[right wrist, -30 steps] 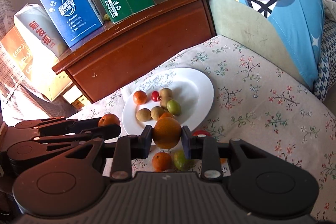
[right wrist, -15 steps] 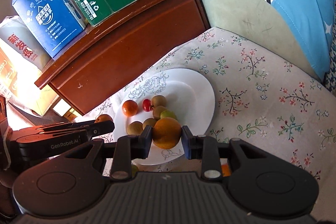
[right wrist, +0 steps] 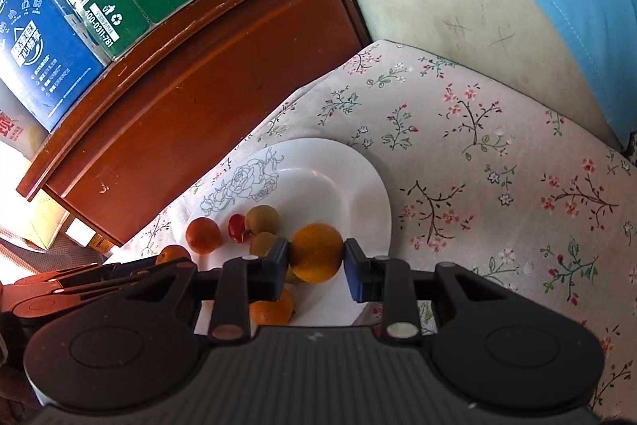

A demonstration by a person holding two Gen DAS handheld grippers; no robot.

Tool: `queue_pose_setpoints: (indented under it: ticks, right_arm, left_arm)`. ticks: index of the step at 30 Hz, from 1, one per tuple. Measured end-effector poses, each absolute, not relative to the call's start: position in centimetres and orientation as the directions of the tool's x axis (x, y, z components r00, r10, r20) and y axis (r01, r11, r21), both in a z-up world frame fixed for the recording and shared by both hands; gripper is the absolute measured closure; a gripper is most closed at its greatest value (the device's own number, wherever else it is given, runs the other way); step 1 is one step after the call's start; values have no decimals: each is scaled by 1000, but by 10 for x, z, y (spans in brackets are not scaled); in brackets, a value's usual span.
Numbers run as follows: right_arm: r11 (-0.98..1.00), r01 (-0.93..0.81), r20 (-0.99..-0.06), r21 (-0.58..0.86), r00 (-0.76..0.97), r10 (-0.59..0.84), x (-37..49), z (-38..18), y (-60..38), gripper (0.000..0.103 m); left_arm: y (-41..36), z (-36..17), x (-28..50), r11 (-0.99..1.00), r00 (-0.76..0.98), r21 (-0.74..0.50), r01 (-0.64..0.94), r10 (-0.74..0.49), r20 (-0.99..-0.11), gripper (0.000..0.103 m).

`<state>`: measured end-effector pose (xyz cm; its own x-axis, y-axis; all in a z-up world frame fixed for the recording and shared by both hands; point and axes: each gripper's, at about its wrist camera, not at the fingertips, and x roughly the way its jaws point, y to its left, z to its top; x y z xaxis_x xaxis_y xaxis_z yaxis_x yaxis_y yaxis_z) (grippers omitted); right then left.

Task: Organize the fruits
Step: 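Lower both tangerines onto the plate and open both tools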

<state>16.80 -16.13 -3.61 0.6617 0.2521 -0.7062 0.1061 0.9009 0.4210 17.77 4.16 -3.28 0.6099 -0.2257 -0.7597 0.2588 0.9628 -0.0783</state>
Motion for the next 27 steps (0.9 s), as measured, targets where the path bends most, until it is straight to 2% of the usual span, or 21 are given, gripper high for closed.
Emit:
queue_pose_setpoints:
  ticks: [16,27]
  right_arm:
    - [891,106,-678,441,689,254,166,-20,-164,68]
    - [906,84,-674,416,697,245,138,1,-169,64]
  left_arm:
    - [35,-4,173,958,645,-93,272,-254,-721,70]
    - [35,17,135,955,657,-90,281,-260,-707,70]
